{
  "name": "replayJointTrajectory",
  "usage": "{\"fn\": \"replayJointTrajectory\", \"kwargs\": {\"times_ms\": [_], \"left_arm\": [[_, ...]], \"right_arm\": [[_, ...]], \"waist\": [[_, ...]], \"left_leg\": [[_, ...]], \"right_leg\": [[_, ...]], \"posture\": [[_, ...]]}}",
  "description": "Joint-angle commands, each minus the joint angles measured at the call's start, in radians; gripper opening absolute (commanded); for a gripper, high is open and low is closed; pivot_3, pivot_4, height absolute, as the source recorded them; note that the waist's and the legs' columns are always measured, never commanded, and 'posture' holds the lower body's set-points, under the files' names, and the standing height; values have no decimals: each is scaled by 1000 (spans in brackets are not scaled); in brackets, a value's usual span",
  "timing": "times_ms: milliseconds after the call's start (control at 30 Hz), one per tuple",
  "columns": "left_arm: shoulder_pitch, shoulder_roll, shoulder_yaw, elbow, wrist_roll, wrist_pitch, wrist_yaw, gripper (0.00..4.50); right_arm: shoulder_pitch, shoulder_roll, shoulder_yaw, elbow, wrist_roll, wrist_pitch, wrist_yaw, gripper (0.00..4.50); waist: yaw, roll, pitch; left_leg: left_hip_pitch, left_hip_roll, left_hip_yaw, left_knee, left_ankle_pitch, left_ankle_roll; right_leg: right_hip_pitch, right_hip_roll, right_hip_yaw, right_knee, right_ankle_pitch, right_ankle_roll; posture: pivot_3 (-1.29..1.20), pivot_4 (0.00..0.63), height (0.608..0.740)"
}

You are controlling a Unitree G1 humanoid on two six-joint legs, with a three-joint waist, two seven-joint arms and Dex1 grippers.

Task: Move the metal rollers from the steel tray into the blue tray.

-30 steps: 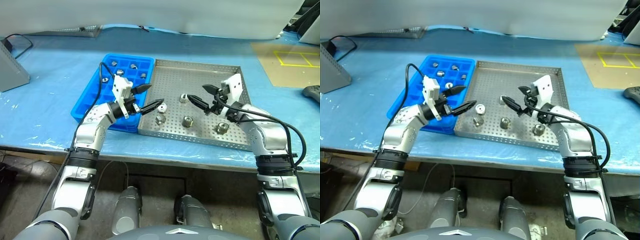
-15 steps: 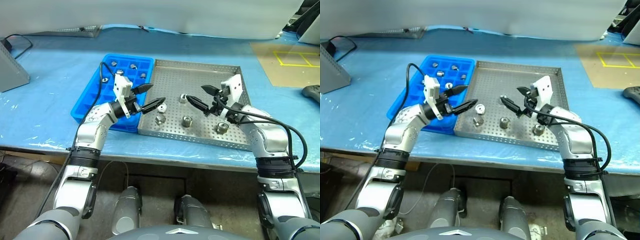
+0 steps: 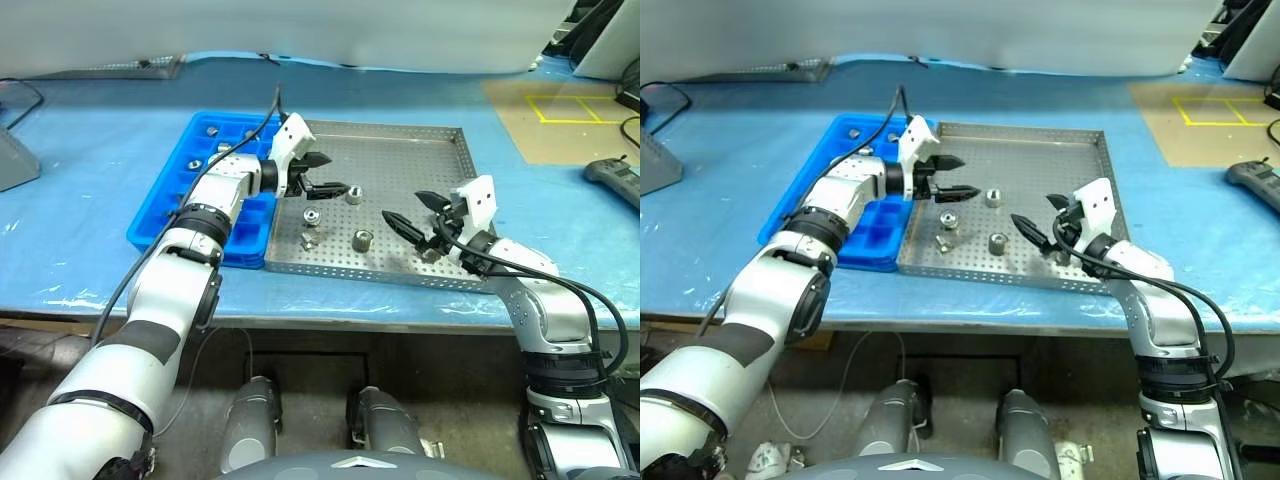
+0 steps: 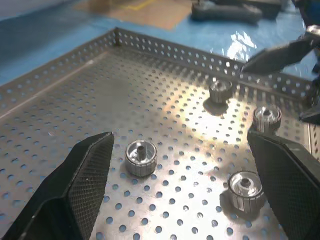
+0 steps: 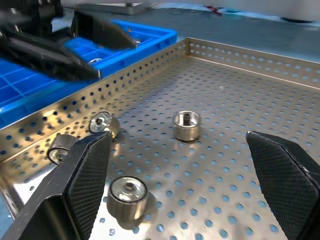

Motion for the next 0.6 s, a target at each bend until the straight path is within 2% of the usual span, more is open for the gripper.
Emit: {"fn": "replayJointTrajectory", "kwargs": {"times_ms": [33,167,333,600], "left_arm": [[-75,15,-4,85,69,5,21,4500],[-99,16,-23,127,156,-10,103,4500],[-96,3,3,145,183,12,205,4500],[-62,-23,51,143,175,49,197,4500]], "right_arm": [[14,-14,-34,-58,10,-6,-16,4471],[21,-16,-33,-59,9,-8,-23,4471],[21,-16,-20,-50,-3,-18,-28,4471],[24,-15,-6,-35,-25,-19,-29,4471]], "waist": [[-9,0,0],[-11,0,0],[-11,0,0],[-10,0,0]], "left_leg": [[0,0,0,0,0,0],[-1,0,0,0,0,1],[-1,0,0,0,-1,3],[-1,0,0,0,-2,5]], "right_leg": [[0,0,0,0,0,0],[0,0,0,-2,0,0],[3,0,-1,-5,0,0],[4,-1,-2,-7,0,0]], "posture": [[-315,150,740],[-319,150,740],[-316,150,740],[-315,150,740]]}}
